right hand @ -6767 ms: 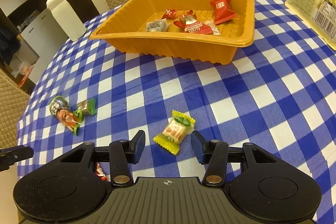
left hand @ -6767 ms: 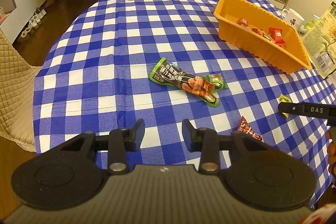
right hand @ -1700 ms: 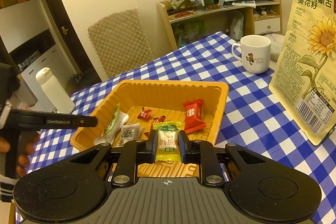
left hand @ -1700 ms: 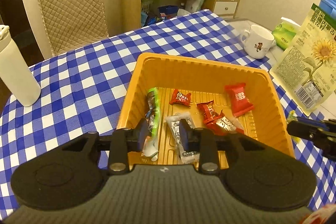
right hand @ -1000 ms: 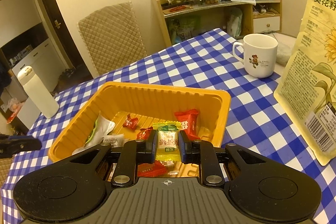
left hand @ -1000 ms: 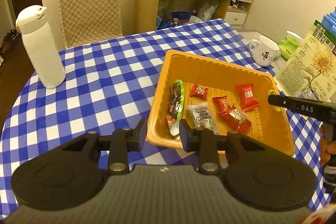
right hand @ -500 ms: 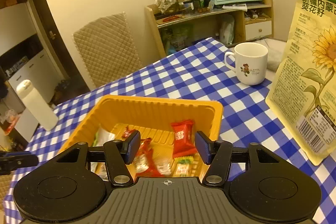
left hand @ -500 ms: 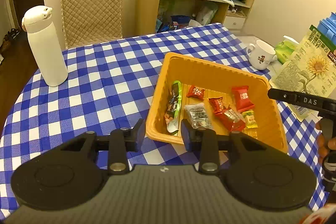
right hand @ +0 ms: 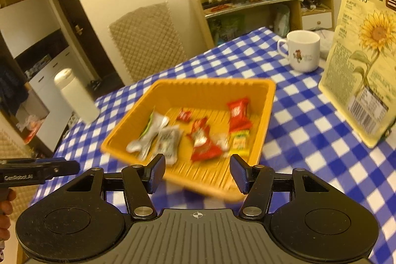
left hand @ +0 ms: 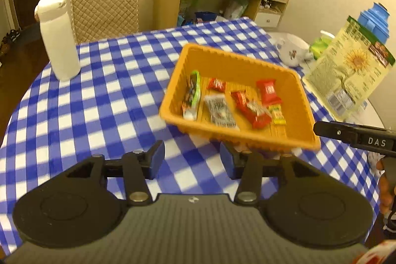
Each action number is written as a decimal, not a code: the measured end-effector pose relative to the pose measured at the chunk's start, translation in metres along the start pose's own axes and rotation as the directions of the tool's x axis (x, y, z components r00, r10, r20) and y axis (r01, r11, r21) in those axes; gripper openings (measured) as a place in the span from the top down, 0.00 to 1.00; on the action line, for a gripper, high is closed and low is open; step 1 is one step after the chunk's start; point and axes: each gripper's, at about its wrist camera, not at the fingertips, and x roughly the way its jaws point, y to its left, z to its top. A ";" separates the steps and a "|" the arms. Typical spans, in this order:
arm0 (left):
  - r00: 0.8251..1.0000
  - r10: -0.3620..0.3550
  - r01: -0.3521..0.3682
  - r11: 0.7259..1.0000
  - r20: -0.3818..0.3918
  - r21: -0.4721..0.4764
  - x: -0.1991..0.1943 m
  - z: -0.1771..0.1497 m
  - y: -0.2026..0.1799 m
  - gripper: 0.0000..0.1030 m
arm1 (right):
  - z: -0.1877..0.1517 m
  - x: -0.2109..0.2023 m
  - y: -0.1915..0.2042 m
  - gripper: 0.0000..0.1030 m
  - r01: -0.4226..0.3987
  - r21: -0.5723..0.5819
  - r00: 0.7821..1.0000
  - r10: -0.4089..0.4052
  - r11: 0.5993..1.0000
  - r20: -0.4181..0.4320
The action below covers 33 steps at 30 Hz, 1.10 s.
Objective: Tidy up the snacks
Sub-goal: 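Move both tools back toward the green-wrapped candy and red candy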
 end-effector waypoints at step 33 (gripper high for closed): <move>0.972 0.094 -0.125 0.983 -0.214 -0.135 -0.060 -0.157 0.040 0.52 | -0.151 -0.005 0.094 0.44 -0.141 -0.183 0.943 0.076 0.973 -0.323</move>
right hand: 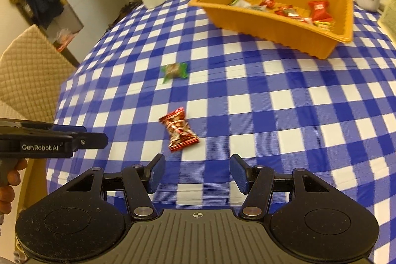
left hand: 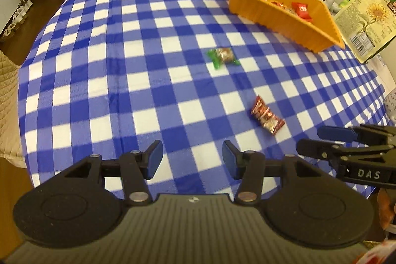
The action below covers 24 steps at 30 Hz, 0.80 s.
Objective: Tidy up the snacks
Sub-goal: 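Move both tools back toward the green-wrapped candy and red candy, then grasp the red-wrapped candy with the right tool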
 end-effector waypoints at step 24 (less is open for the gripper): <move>0.997 0.071 -0.071 0.997 0.014 -0.006 -0.005 -0.010 0.020 0.52 | 0.016 0.040 0.033 0.44 0.019 -0.162 1.000 -0.018 0.987 0.009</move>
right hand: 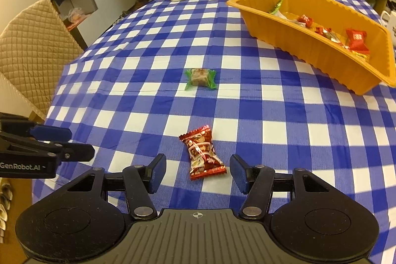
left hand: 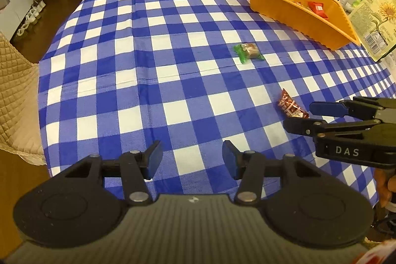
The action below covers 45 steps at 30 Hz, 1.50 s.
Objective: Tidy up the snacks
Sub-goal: 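Grasp the red-wrapped candy with the right tool, then grasp the green-wrapped candy with the left tool while the right tool holds the red candy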
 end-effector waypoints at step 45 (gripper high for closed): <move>0.990 -0.084 0.033 0.918 0.115 0.395 0.062 0.079 -0.060 0.52 | 0.010 -0.036 -0.065 0.79 0.082 0.154 0.990 -0.099 0.985 0.101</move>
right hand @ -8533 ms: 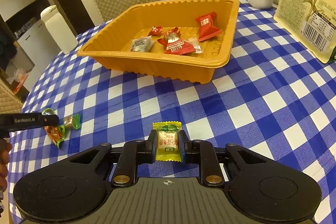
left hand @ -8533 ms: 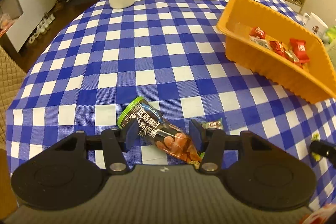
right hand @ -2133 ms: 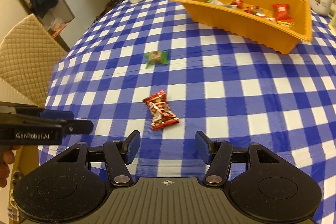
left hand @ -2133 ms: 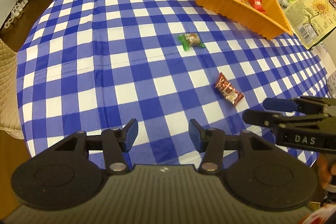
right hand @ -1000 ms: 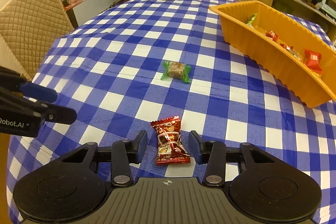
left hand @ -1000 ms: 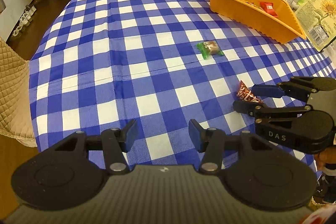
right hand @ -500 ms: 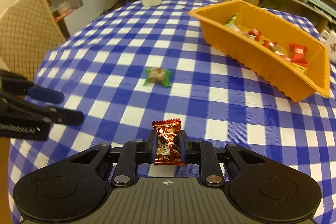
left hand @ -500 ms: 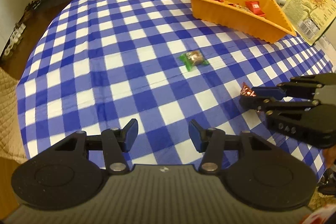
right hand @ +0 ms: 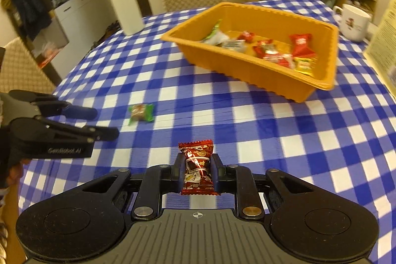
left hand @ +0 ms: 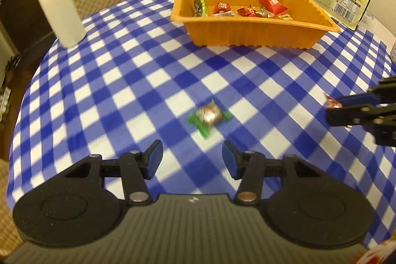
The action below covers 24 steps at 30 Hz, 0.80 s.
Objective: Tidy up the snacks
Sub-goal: 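Grasp the green-wrapped candy with the left tool while the right tool holds the red candy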
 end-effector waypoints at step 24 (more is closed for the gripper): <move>0.995 -0.098 0.101 0.988 -0.033 0.117 0.042 0.033 -0.008 0.79 | 0.002 -0.016 -0.045 0.79 0.064 0.138 0.998 -0.066 0.988 0.010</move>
